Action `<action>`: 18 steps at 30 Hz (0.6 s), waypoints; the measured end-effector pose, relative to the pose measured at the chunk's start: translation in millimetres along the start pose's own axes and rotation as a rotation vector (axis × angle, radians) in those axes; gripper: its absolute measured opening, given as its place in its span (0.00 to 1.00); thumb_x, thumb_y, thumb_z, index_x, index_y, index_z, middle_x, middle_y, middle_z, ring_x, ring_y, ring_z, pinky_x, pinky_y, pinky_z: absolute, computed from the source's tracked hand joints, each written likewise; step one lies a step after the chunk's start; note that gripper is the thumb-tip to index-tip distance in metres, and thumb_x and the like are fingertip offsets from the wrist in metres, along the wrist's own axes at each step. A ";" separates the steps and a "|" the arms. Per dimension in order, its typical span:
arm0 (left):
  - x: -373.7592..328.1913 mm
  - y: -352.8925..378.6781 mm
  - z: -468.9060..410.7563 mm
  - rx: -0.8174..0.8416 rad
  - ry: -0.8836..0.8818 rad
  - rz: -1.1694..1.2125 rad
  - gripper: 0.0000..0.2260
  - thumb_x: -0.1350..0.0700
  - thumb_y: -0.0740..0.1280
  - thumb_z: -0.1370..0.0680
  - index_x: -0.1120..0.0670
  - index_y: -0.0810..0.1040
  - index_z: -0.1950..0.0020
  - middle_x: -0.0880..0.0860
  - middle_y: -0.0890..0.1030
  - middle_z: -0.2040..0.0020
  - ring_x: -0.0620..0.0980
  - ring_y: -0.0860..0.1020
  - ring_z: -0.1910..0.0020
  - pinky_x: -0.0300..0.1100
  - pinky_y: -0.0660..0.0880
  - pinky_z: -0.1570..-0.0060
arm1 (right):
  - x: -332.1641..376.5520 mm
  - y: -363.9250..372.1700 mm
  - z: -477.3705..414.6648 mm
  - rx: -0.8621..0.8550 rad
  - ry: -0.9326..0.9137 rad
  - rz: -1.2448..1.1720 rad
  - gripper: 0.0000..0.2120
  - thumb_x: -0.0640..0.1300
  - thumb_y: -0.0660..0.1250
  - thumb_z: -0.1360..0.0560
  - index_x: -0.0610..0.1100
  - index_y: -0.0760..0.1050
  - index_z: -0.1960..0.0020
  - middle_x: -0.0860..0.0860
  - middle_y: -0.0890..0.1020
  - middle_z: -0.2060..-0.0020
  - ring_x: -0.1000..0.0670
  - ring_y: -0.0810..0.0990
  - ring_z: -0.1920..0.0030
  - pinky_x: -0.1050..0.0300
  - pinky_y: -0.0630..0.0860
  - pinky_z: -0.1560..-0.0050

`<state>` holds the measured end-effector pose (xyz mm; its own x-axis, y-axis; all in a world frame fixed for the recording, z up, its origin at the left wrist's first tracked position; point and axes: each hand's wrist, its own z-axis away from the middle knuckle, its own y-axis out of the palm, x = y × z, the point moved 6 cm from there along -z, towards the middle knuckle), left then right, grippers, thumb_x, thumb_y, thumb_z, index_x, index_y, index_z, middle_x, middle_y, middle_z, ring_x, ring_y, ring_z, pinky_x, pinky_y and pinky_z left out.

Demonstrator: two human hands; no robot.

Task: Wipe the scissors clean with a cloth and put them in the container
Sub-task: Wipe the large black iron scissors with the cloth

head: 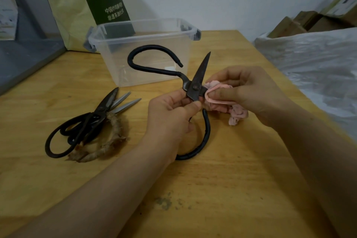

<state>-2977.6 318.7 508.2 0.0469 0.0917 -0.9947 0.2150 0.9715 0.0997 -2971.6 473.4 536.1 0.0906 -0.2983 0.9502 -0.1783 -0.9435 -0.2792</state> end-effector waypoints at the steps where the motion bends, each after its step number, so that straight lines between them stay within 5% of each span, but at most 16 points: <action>1: 0.0 0.2 0.1 0.003 -0.001 0.000 0.10 0.66 0.68 0.26 0.52 0.83 0.51 0.53 0.84 0.57 0.42 0.75 0.64 0.32 0.66 0.77 | 1.3 -1.9 0.1 0.001 -0.011 0.027 0.08 0.34 0.73 0.32 0.42 0.82 0.55 0.46 0.85 0.59 0.46 0.84 0.56 0.52 0.81 0.53; 4: 0.4 -0.3 0.4 0.007 -0.002 -0.002 0.10 0.65 0.68 0.26 0.51 0.83 0.53 0.54 0.84 0.55 0.44 0.76 0.62 0.32 0.67 0.76 | 5.5 -4.3 3.2 0.037 -0.018 0.043 0.06 0.37 0.69 0.28 0.44 0.84 0.56 0.45 0.85 0.56 0.44 0.82 0.51 0.58 0.80 0.50; 7: 0.7 0.0 0.1 0.005 0.001 -0.014 0.10 0.65 0.69 0.26 0.51 0.83 0.51 0.52 0.84 0.57 0.42 0.76 0.62 0.32 0.67 0.75 | 4.1 2.1 5.1 0.074 -0.026 0.077 0.06 0.41 0.68 0.27 0.47 0.83 0.54 0.49 0.86 0.59 0.48 0.84 0.54 0.54 0.80 0.48; 13: -1.6 2.5 1.3 0.018 0.033 -0.033 0.10 0.65 0.68 0.25 0.51 0.83 0.52 0.50 0.83 0.59 0.38 0.75 0.67 0.31 0.67 0.76 | 4.7 14.6 -1.5 0.036 -0.054 0.244 0.08 0.49 0.65 0.24 0.54 0.81 0.58 0.53 0.84 0.67 0.60 0.78 0.65 0.62 0.77 0.61; 18: -3.0 3.9 1.4 0.017 0.033 -0.013 0.11 0.66 0.69 0.26 0.51 0.83 0.51 0.54 0.84 0.56 0.42 0.75 0.65 0.32 0.66 0.77 | 6.5 3.4 2.5 0.065 -0.064 0.316 0.07 0.44 0.66 0.24 0.52 0.82 0.56 0.49 0.85 0.60 0.51 0.81 0.59 0.55 0.77 0.55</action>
<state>-2975.6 321.9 511.6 0.0115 0.0867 -0.9962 0.2317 0.9689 0.0870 -2969.1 467.9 540.9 0.1027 -0.5842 0.8051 -0.1452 -0.8095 -0.5689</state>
